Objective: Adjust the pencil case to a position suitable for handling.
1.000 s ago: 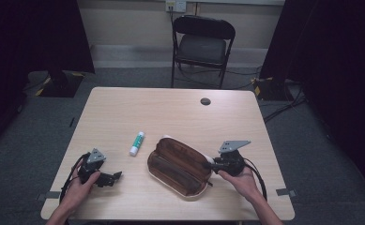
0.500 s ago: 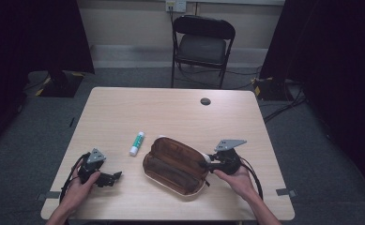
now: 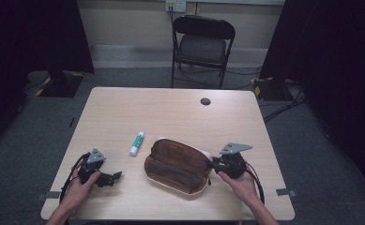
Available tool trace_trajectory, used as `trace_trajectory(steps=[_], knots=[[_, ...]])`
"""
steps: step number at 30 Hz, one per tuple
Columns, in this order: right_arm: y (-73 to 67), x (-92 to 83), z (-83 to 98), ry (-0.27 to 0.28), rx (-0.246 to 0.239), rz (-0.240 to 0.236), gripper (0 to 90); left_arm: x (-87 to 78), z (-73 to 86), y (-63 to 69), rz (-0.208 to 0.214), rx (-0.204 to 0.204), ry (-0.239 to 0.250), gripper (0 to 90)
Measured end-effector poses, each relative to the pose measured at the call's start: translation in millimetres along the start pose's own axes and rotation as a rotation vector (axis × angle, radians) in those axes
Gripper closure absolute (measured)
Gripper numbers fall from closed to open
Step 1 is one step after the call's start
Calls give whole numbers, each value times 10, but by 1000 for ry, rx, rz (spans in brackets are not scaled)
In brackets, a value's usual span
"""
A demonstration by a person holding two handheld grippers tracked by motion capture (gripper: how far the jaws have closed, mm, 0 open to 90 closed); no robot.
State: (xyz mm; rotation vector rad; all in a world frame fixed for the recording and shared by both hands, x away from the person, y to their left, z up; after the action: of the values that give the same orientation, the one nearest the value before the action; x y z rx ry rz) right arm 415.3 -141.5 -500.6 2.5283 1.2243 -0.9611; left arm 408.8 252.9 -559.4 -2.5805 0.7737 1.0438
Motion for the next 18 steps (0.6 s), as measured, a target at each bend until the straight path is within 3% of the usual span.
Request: trace_trajectory(steps=[6, 9, 18], knots=[[182, 27, -10, 17, 38, 56, 707, 0, 0, 0, 0, 0, 0, 0], [240, 66, -22, 18, 48, 87, 722, 1, -2, 2, 0, -4, 3, 0], [198, 148, -87, 11, 61, 63, 773, 3, -3, 4, 2, -6, 4, 0]])
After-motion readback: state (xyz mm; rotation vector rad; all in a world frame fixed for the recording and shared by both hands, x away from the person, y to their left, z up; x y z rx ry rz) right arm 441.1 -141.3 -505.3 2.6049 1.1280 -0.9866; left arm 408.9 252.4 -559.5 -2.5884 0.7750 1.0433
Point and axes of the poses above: each handheld gripper's, and its own axes: x roughly forward along the jaws, z roughly out of its underside, y roughly to its right, the point moved 8 cm from there along x, roughly forward along the jaws, and after that the axes turned 3 degrees about -z, right-handed, at the moved point
